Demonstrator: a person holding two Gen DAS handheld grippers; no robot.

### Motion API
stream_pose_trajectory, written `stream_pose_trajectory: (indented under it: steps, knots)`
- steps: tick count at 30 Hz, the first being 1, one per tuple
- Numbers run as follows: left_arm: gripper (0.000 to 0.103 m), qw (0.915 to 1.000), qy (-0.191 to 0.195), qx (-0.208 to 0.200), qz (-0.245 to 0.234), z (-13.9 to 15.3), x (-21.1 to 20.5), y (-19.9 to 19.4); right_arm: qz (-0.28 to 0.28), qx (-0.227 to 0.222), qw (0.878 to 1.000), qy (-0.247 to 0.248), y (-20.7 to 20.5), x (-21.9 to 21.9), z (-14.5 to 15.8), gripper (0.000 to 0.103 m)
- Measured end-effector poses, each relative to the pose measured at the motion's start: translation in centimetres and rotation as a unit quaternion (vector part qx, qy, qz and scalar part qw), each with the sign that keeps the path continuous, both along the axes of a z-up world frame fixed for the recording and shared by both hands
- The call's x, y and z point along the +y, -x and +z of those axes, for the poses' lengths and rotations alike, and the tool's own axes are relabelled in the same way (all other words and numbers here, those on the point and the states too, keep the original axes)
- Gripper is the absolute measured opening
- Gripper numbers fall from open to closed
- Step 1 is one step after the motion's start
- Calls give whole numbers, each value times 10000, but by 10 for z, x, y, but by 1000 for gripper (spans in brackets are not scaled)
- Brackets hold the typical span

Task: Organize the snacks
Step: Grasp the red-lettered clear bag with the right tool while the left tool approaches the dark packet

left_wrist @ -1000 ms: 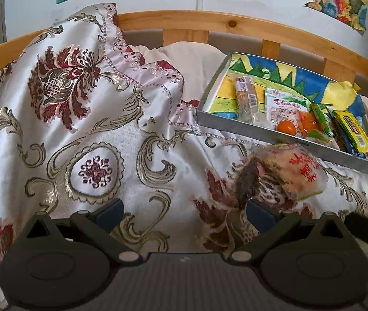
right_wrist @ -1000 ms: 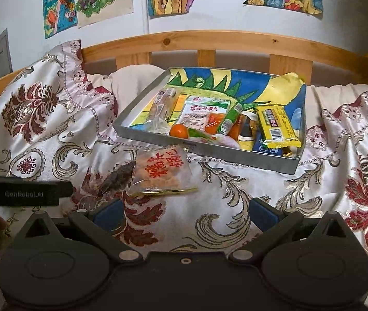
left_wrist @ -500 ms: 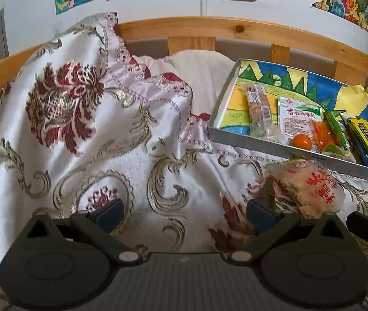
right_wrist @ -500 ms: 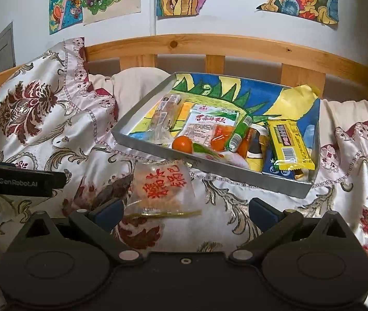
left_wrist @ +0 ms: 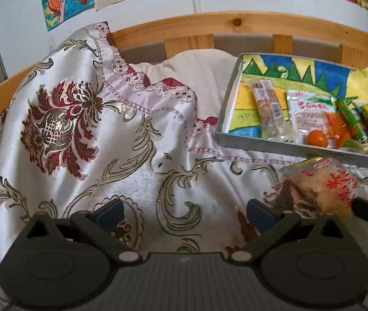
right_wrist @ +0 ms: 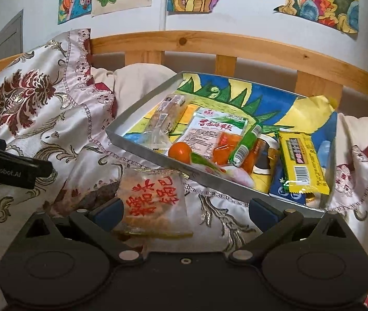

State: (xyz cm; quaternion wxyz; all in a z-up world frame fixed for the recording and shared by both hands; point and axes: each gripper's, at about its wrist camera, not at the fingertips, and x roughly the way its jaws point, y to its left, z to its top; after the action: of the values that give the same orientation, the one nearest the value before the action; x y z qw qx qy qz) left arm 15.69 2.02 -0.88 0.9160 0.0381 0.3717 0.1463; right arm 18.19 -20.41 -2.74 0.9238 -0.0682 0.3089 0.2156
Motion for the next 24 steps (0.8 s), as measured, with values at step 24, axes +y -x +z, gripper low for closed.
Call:
stream_pose_trajectory:
  steps: [24]
  knots:
    - [102,9987,-343,371,77,-14,13,-3,751,548,9955,-195,-30,41,-34,102]
